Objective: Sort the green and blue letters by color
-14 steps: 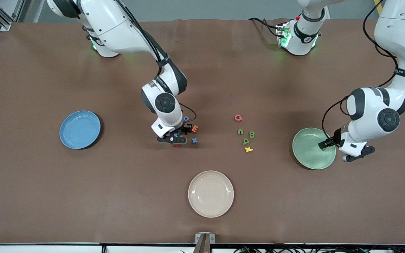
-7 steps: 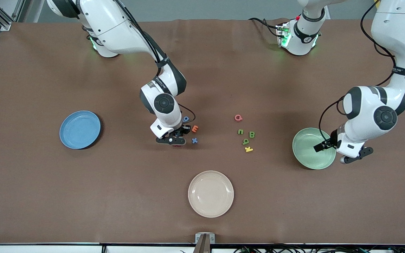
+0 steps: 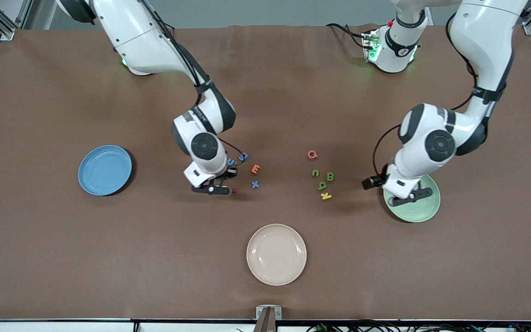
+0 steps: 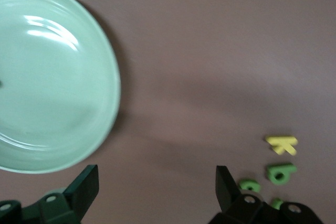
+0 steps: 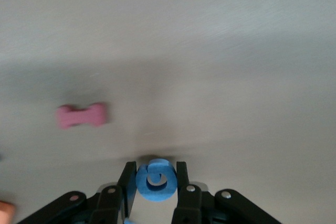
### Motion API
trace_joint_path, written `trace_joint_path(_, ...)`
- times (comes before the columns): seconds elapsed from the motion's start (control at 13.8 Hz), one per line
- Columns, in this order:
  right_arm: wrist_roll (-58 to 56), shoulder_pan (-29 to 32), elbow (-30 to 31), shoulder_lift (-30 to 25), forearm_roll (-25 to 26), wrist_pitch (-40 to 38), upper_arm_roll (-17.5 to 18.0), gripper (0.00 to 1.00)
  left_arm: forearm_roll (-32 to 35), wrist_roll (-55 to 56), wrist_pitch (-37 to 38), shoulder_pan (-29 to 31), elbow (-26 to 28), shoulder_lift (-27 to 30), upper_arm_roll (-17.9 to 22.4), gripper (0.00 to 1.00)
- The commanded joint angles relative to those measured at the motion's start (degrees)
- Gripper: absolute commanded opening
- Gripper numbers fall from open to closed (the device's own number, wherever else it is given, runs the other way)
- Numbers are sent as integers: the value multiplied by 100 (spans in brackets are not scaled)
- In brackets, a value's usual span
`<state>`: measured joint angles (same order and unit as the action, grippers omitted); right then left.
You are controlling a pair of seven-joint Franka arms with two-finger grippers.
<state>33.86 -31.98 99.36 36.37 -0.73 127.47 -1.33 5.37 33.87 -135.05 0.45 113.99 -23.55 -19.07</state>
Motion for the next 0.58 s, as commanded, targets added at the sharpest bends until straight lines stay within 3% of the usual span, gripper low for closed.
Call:
trace_joint_path(0.0,-930,665,293,-604,108,-512,98,0,209,-12,32,-561,-17,-43,9,82)
trace_joint_path(0.22,-2116,1359,882,-1096,152,-452,98,0,657,-29,-266,-880,-26,-307,0,69)
trace_joint_path(0.29,-2407,1578,1136,-1245,152,-347,107,0,876,-38,-328,-967,-35,-456,0,60)
trace_joint_path(0.51,-3487,2211,1988,-1615,152,284,107,0,1036,31,-714,-1038,-44,-711,-9,58)
